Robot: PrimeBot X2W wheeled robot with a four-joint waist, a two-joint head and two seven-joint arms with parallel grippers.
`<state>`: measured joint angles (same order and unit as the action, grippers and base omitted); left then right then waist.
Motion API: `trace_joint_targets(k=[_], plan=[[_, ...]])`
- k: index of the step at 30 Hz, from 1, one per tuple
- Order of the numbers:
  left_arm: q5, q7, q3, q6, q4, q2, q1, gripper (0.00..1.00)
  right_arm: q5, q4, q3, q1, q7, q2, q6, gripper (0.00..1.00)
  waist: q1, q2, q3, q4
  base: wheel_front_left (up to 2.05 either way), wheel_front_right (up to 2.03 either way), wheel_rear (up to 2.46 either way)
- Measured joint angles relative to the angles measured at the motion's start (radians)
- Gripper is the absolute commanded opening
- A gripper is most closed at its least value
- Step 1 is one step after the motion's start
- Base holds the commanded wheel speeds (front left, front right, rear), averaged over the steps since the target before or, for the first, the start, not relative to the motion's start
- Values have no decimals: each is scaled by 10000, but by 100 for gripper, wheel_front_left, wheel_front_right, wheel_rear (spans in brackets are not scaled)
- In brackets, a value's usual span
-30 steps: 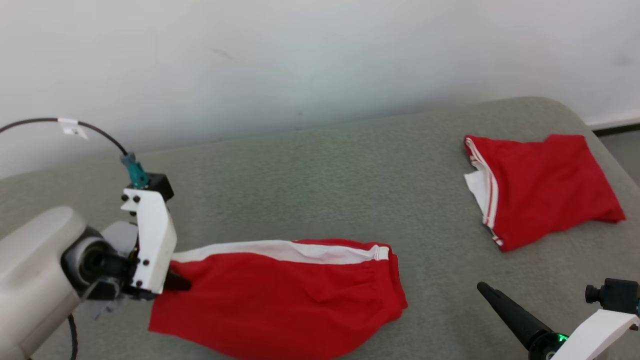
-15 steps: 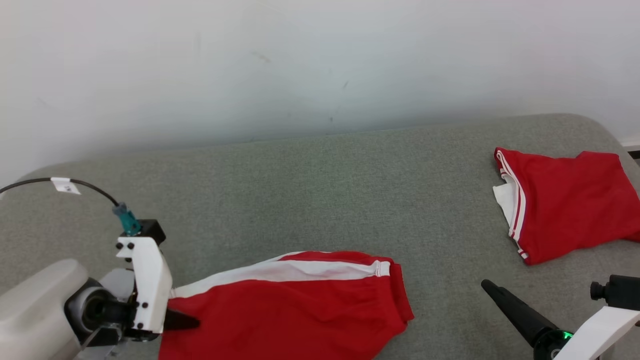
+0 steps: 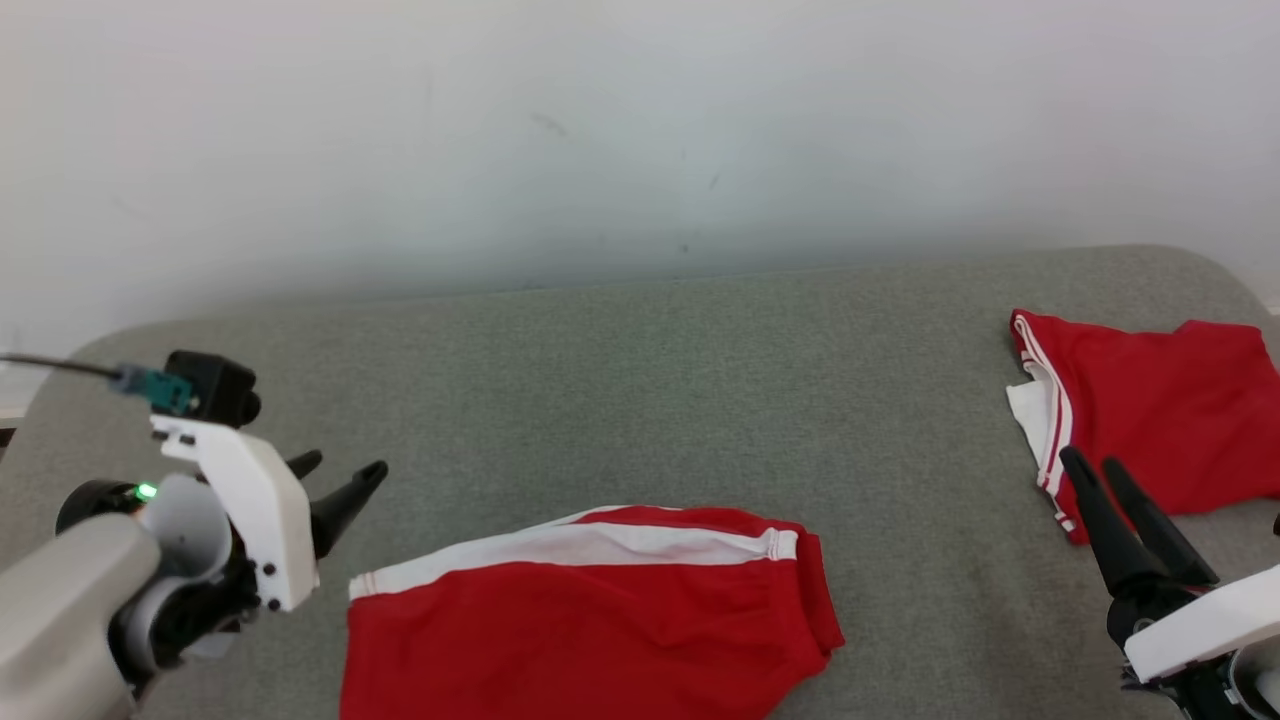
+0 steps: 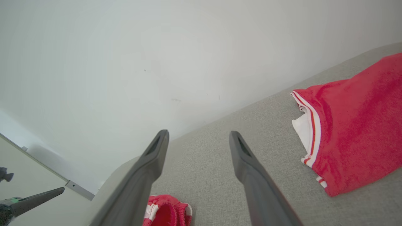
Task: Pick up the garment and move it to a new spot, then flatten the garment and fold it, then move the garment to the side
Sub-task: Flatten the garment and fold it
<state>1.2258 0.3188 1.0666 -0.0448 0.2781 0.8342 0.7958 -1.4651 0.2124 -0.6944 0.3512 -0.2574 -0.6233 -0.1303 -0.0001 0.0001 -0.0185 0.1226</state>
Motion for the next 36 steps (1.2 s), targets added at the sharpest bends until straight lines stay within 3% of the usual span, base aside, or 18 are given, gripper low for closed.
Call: trace_joint_targets(k=[4, 11, 14, 18, 21, 23, 29, 36], plan=[[-619, -1942, -284, -953, -744, 159, -761, 100, 1601, 318, 1498, -231, -44, 777, 0, 100, 0, 0, 54, -140, 0, 0, 0], [-1168, -5394, -1248, -3210, -1964, 61, -2459, 100, 5643, -146, 4182, -1704, -48, 2468, 0, 100, 0, 0, 175, -347, 0, 0, 0], [-1177, -5768, -2167, -3917, -2585, -376, -3393, 100, 7018, -761, 5003, -2569, -48, 3354, 0, 100, 0, 0, 212, -486, 0, 0, 0], [-2901, -5818, -4098, -4658, -3745, -1494, -4796, 100, 8539, -1557, 5603, -3434, -52, 4115, 0, 100, 0, 0, 219, -662, 0, 0, 0], [-4132, -5818, -5093, -4675, -4136, -2433, -6183, 100, 9281, -1781, 5578, -3865, 148, 4560, 0, 100, 0, 0, 228, -798, 0, 0, 0], [-4855, -5818, -5693, -4452, -4245, -3024, -6794, 100, 9624, -1764, 5482, -3968, 416, 4780, 0, 100, 0, 0, 221, -912, 0, 0, 0], [-6633, -5822, -6899, -3327, -4148, -4623, -7752, 100, 10583, -1170, 5229, -3891, 1310, 5193, 0, 100, 0, -1, 199, -1384, 0, 0, 0], [-7403, -5822, -7749, -1893, -3329, -5908, -8072, 100, 11229, -387, 4847, -3470, 2125, 5471, 0, 100, 0, 0, 154, -1866, 0, 0, 0]])
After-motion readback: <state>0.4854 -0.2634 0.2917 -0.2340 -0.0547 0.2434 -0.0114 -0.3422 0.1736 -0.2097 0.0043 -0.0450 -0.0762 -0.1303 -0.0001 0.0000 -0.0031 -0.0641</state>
